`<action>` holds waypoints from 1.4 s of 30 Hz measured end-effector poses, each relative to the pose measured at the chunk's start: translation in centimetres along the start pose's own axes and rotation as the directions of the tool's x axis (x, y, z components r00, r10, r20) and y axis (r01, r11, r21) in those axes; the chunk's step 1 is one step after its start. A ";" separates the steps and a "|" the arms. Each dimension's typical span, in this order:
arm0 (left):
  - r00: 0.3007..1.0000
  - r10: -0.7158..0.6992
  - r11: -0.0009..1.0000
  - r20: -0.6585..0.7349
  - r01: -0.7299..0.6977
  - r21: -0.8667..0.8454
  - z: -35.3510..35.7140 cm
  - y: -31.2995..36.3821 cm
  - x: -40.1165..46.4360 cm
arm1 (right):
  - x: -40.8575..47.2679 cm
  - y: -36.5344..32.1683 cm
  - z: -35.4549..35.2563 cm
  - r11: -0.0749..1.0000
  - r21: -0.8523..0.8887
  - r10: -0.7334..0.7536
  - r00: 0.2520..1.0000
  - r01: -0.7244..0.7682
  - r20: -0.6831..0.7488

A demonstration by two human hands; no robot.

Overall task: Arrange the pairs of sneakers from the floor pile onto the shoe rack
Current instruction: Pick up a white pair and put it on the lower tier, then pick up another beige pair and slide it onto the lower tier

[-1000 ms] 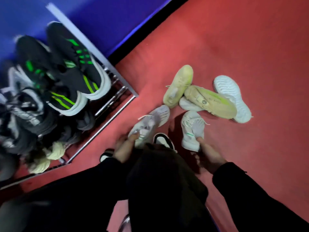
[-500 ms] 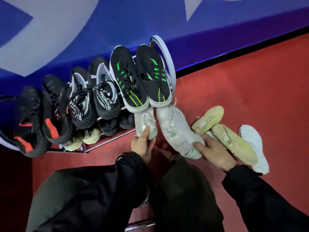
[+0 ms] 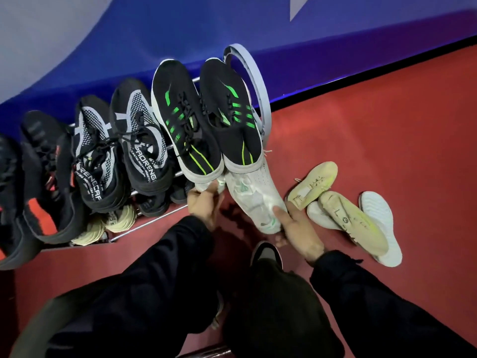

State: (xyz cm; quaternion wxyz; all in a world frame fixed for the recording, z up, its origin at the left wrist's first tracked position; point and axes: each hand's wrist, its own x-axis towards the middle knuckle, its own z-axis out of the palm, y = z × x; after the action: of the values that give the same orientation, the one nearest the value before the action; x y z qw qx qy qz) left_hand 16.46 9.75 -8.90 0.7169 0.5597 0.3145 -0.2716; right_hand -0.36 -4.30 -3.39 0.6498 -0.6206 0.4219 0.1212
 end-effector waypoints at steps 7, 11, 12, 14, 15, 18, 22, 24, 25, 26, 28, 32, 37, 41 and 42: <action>0.996 0.004 0.992 -0.092 0.007 0.123 -0.3 -0.3 0.7 | 6.0 -2.0 5.5 0.968 0.249 0.022 0.990 0.014 -0.141; 0.994 -0.069 0.979 -0.083 0.084 0.187 -0.1 -0.1 0.5 | 9.9 -4.5 7.4 0.923 0.384 0.106 0.970 -0.015 -0.217; 0.995 -0.072 0.981 -0.063 0.082 0.177 -0.1 0.0 0.5 | 10.4 -5.0 7.8 0.896 0.443 0.130 0.971 -0.028 -0.202; 0.995 -0.083 0.983 0.051 0.073 0.169 -0.4 -0.2 0.3 | 11.0 -5.1 8.7 0.829 0.559 0.148 0.977 -0.036 -0.155; 0.990 -0.098 0.984 0.099 0.081 0.160 -0.5 -0.4 0.0 | 11.1 -4.8 9.0 0.796 0.604 0.149 0.981 -0.046 -0.122; 0.991 -0.104 0.994 0.089 0.107 -0.029 0.2 -1.0 -0.3 | 10.9 -2.9 8.9 0.678 0.726 0.146 0.989 -0.116 0.022; 0.994 -0.113 0.992 0.009 0.112 0.063 0.7 -1.6 -0.5 | 9.3 -0.1 6.4 0.772 0.598 0.244 0.969 -0.214 0.031; 0.978 -0.204 0.964 -0.042 0.208 0.165 0.0 -2.6 -1.1 | 8.0 2.0 4.3 0.825 0.509 0.277 0.961 -0.244 0.012; 0.969 -0.241 0.943 -0.048 0.246 0.226 -0.5 -3.3 -1.4 | 7.3 3.0 3.1 0.844 0.474 0.291 0.957 -0.253 -0.006; 0.962 -0.270 0.913 -0.044 0.270 0.305 -0.8 -4.3 -1.7 | 6.7 4.2 1.8 0.857 0.447 0.304 0.952 -0.257 -0.036; 0.957 -0.291 0.870 -0.008 0.268 0.414 -0.8 -6.2 -2.3 | 6.1 6.4 -0.6 0.862 0.441 0.335 0.934 -0.251 -0.122; 0.971 -0.224 0.847 0.082 0.152 0.509 0.1 -10.2 -3.3 | 7.0 11.4 -4.0 0.900 0.367 0.339 0.905 -0.234 -0.255; 0.975 -0.158 0.848 0.155 0.054 0.527 -1.0 -13.5 -5.1 | 12.0 15.0 -5.7 0.945 0.249 0.297 0.877 -0.213 -0.377; 0.961 -0.213 0.882 0.177 0.111 0.459 -2.8 -13.8 -5.2 | 20.1 18.5 -5.6 0.927 0.287 0.346 0.845 -0.241 -0.408; 0.954 -0.229 0.891 0.196 0.124 0.437 -3.1 -13.6 -4.9 | 20.4 17.5 -5.3 0.919 0.300 0.368 0.832 -0.257 -0.416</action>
State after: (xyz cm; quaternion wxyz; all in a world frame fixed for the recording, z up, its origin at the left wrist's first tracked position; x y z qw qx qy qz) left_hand 2.67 9.87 -14.33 0.5848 0.6322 0.2090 -0.4633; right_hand -1.84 -13.10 -29.35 0.5686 -0.4734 0.6723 0.0248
